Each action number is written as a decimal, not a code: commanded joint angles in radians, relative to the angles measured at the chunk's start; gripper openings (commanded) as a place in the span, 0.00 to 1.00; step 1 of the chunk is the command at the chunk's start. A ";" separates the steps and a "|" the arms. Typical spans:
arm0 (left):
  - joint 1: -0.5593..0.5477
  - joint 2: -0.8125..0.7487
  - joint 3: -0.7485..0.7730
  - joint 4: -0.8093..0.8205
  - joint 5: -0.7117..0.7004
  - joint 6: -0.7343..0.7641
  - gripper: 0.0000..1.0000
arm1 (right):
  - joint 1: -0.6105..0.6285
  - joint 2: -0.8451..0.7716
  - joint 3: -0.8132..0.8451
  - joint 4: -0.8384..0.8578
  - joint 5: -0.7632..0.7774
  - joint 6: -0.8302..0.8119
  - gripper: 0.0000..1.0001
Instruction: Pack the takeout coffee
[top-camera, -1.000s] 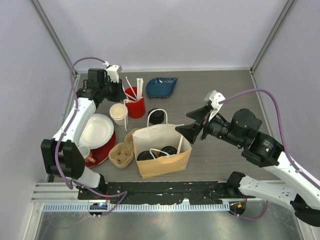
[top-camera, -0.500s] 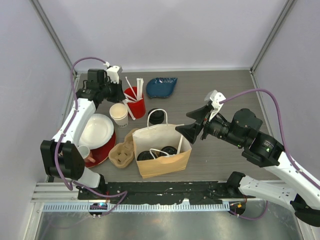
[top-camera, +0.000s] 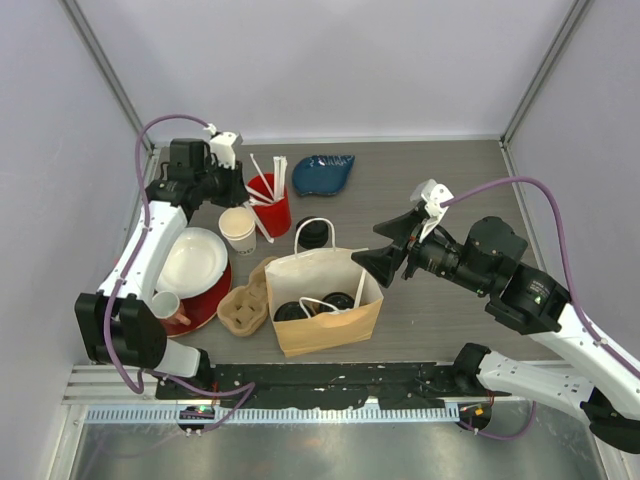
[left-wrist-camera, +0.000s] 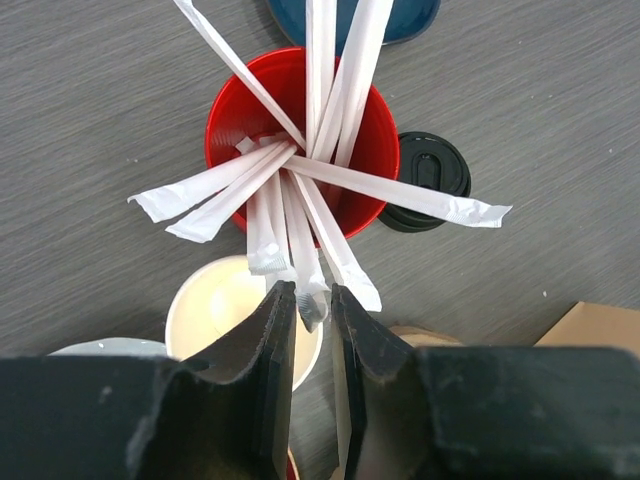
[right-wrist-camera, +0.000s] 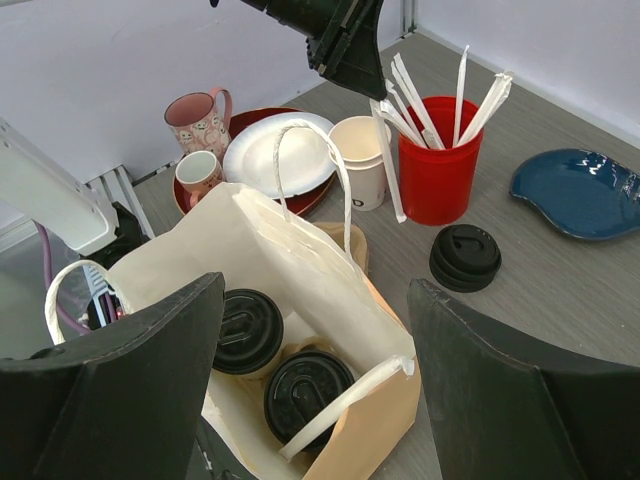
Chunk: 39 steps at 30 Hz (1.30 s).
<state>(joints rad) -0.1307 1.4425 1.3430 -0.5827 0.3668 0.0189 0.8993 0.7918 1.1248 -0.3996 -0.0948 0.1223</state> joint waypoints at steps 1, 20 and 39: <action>-0.004 -0.027 0.013 -0.022 -0.006 0.032 0.24 | 0.000 -0.009 0.049 0.008 -0.008 -0.007 0.79; -0.003 -0.071 0.008 -0.011 -0.055 0.053 0.11 | 0.000 0.001 0.053 -0.001 -0.023 -0.006 0.79; -0.006 -0.191 0.064 -0.097 0.006 0.053 0.00 | 0.000 0.003 0.061 -0.007 -0.022 -0.004 0.79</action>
<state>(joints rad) -0.1307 1.3472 1.3457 -0.6472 0.3351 0.0612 0.8993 0.7921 1.1408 -0.4366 -0.1108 0.1223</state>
